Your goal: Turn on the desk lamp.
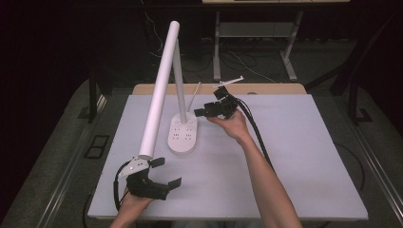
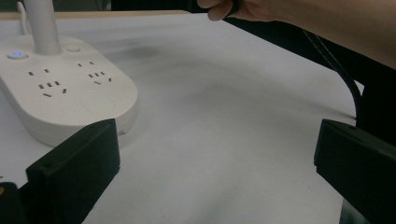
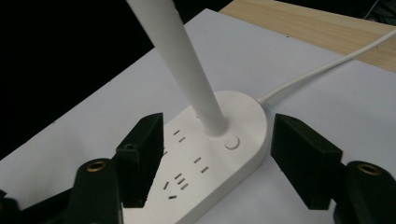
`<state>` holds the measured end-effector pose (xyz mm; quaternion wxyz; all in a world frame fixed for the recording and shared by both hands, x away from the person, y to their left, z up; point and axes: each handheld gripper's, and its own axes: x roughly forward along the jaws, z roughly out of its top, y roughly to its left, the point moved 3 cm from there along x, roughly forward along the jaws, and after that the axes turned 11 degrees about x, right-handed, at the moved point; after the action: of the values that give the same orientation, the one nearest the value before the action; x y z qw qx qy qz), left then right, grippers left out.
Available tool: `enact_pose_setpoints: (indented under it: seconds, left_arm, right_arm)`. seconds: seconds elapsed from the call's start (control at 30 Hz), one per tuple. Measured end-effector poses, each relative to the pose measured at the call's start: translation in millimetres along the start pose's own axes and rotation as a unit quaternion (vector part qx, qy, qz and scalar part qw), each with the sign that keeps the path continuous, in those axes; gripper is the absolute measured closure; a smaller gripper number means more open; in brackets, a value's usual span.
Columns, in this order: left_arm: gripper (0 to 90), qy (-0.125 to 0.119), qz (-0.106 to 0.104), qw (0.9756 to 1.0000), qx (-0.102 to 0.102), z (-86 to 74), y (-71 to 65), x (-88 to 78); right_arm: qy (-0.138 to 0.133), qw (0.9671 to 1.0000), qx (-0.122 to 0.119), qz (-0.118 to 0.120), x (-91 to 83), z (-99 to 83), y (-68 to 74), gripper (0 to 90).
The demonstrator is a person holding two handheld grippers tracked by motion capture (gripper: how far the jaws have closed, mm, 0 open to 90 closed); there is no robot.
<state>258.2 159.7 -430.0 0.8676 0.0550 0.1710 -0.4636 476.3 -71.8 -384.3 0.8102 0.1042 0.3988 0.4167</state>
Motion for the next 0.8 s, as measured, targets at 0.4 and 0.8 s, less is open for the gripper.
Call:
enact_pose_setpoints:
  seconds: [0.4,0.8]
  left_arm:
    - [0.0,0.001,-0.002,1.0,0.0,-0.3,0.2,0.6]
    - [0.0,0.003,-0.002,1.0,-0.001,-0.7,1.7,0.1]
  right_arm:
    - [0.007,0.9998,0.019,0.005,21.9,-5.0,-16.9,50.8]
    - [0.01,0.9996,0.024,0.005,38.8,-9.6,-24.0,58.8]
